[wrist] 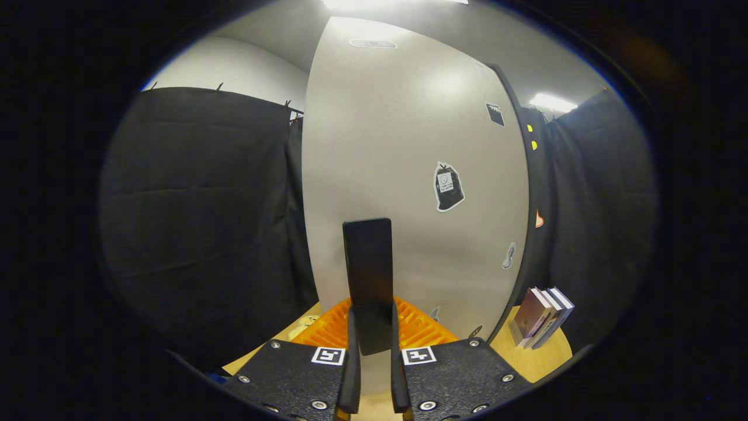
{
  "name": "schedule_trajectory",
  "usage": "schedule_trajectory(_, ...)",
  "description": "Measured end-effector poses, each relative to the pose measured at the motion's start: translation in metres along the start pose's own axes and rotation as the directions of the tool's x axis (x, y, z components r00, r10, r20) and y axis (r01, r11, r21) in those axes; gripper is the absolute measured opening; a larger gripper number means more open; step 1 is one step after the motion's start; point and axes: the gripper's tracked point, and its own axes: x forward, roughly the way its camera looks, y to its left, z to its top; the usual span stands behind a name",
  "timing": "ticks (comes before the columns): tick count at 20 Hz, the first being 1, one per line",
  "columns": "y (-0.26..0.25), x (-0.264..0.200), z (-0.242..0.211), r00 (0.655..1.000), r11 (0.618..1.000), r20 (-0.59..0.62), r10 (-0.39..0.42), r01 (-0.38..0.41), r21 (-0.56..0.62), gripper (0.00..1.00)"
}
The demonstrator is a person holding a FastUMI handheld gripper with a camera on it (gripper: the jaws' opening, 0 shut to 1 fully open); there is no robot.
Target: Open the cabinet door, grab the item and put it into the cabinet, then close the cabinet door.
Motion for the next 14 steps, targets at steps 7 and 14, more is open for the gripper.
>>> schedule_trajectory(7,-0.026,-0.036,-0.001,1.0,1.0,0.0,-0.021,0.021,-0.013,0.21)
schedule_trajectory(14,-0.061,-0.067,-0.003,0.992,0.992,0.021,-0.123,0.124,-0.021,0.2)
